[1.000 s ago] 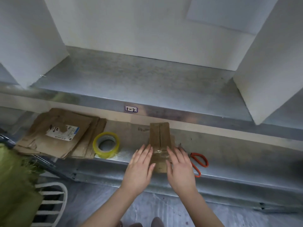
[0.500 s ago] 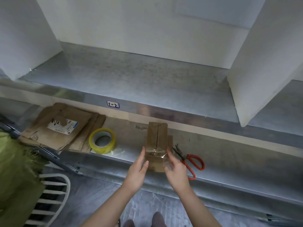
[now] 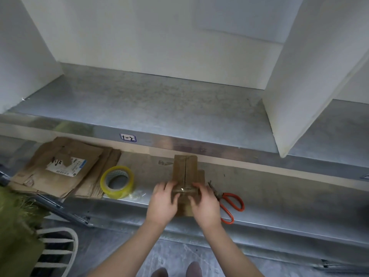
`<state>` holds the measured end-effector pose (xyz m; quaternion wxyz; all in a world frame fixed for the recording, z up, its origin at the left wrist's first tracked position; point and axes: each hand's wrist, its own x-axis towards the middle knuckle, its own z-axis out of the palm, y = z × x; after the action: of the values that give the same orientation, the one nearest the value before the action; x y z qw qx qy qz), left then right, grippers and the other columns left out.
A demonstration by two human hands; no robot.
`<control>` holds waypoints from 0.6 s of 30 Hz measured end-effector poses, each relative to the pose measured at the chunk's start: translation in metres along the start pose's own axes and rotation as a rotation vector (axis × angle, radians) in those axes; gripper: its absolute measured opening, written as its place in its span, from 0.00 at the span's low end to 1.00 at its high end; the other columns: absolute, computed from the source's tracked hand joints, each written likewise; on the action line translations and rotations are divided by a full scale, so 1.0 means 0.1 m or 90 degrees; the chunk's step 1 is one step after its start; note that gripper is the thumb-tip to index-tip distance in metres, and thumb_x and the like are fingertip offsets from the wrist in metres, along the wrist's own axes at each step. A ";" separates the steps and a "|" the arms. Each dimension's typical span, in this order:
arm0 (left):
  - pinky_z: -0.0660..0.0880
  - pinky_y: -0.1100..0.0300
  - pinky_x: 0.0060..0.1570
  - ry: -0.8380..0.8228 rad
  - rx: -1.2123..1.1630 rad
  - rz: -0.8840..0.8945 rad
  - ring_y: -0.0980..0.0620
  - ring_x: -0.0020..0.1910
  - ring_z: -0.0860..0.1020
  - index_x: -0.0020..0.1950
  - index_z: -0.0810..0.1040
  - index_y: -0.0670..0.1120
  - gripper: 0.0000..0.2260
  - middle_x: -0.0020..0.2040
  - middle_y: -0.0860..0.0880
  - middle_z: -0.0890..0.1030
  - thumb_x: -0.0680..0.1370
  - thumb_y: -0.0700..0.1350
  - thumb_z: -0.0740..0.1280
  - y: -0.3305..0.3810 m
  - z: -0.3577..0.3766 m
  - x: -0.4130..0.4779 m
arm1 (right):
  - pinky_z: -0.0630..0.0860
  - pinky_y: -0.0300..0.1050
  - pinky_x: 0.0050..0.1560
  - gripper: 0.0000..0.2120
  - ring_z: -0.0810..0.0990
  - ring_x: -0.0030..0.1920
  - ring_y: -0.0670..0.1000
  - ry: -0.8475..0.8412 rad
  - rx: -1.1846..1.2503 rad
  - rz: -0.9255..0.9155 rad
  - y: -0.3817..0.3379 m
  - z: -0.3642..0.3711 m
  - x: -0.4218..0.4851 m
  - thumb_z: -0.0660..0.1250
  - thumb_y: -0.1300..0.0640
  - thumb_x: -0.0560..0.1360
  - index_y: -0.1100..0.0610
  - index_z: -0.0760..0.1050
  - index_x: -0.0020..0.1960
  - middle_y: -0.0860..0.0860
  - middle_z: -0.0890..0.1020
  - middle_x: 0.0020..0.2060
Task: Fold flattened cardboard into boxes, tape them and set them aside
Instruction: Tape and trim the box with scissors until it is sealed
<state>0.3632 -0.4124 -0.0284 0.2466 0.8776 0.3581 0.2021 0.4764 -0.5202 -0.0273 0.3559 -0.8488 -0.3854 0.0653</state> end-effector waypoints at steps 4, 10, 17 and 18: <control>0.68 0.58 0.63 -0.121 -0.066 -0.005 0.48 0.60 0.73 0.67 0.73 0.50 0.22 0.60 0.48 0.77 0.73 0.48 0.63 -0.12 -0.18 0.07 | 0.71 0.32 0.58 0.28 0.79 0.59 0.48 -0.158 0.039 -0.005 0.16 -0.19 0.12 0.65 0.66 0.68 0.49 0.75 0.66 0.47 0.81 0.59; 0.69 0.61 0.64 -0.315 -0.002 0.090 0.54 0.62 0.74 0.70 0.69 0.55 0.25 0.65 0.53 0.76 0.75 0.44 0.69 -0.27 -0.46 0.42 | 0.76 0.43 0.58 0.22 0.78 0.56 0.44 -0.305 -0.001 -0.035 0.28 -0.43 0.41 0.70 0.58 0.74 0.43 0.74 0.64 0.44 0.81 0.55; 0.74 0.60 0.56 -0.181 -0.037 0.048 0.52 0.56 0.77 0.65 0.74 0.55 0.20 0.58 0.52 0.78 0.74 0.49 0.71 -0.25 -0.23 0.33 | 0.76 0.41 0.54 0.15 0.78 0.55 0.43 -0.140 0.017 -0.016 0.27 -0.18 0.31 0.73 0.53 0.72 0.44 0.79 0.58 0.42 0.80 0.54; 0.74 0.59 0.56 -0.160 -0.051 0.045 0.51 0.56 0.77 0.65 0.75 0.54 0.20 0.58 0.51 0.77 0.74 0.48 0.71 -0.25 -0.18 0.30 | 0.75 0.40 0.55 0.14 0.78 0.55 0.43 -0.116 0.038 -0.012 0.25 -0.15 0.26 0.73 0.54 0.72 0.46 0.79 0.57 0.42 0.80 0.53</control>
<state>0.3598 -0.3696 -0.0231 0.3171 0.8976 0.2845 0.1134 0.5159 -0.5214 -0.0285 0.3452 -0.8246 -0.4221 0.1506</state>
